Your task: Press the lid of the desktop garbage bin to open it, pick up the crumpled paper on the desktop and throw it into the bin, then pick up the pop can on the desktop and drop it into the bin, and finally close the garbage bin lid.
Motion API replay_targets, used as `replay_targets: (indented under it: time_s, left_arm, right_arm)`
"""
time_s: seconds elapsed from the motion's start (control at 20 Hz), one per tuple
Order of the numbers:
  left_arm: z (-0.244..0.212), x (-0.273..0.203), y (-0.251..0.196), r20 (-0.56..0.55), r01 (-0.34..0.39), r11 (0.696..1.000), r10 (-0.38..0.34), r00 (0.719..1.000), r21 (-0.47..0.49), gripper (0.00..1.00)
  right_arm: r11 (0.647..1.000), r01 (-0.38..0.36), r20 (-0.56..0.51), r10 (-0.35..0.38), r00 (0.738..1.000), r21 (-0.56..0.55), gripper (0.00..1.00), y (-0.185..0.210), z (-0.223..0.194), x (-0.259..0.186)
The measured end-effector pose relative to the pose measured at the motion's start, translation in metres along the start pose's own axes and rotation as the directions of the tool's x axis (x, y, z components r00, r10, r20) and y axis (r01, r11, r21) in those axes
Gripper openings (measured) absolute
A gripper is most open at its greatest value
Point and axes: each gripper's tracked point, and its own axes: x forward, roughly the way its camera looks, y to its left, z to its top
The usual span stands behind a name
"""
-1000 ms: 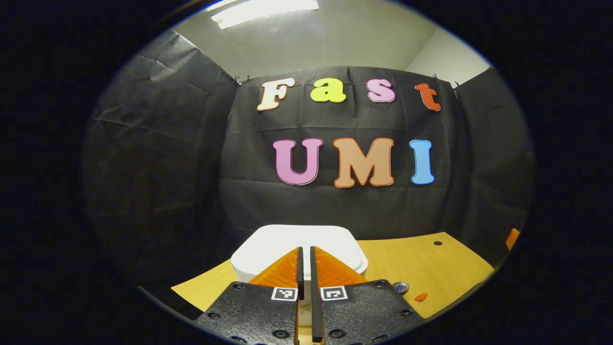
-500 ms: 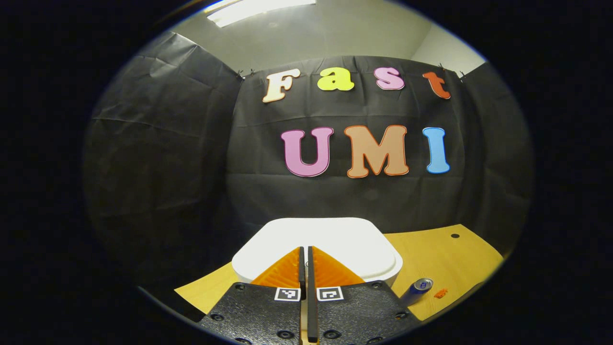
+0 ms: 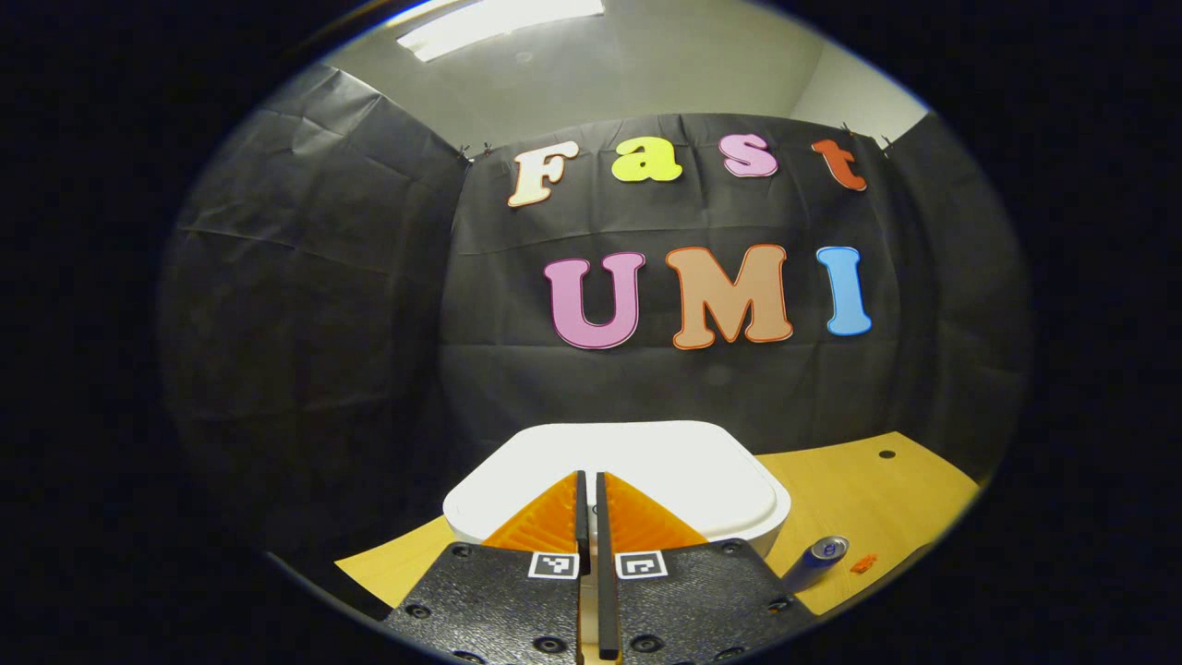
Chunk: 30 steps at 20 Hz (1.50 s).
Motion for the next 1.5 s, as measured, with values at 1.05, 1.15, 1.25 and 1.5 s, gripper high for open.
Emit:
replay_targets:
  time_s: [1.05,1.15,1.25,1.5]
  left_arm:
    - [0.063,-0.001,0.0,0.123,0.061,0.998,-0.061,0.991,-0.003,0.0]
    - [0.082,-0.008,-0.009,0.162,0.088,0.996,-0.085,0.983,-0.01,0.0]
    - [0.089,-0.016,-0.02,0.177,0.127,0.992,-0.121,0.977,-0.022,0.01]
    - [0.075,-0.041,-0.024,0.145,0.149,0.988,-0.141,0.979,-0.041,0.01]
  right_arm:
    - [0.998,-0.059,-0.039,0.058,0.998,-0.028,0.94,0.024,-0.018,0.011]
    - [0.999,-0.038,-0.045,0.036,0.998,-0.032,0.94,0.013,-0.022,0.01]
    - [0.999,-0.022,-0.065,0.019,0.998,-0.041,0.94,0.004,-0.031,0.015]
    - [0.994,-0.045,-0.201,0.024,0.979,-0.1,0.94,-0.009,-0.09,0.039]
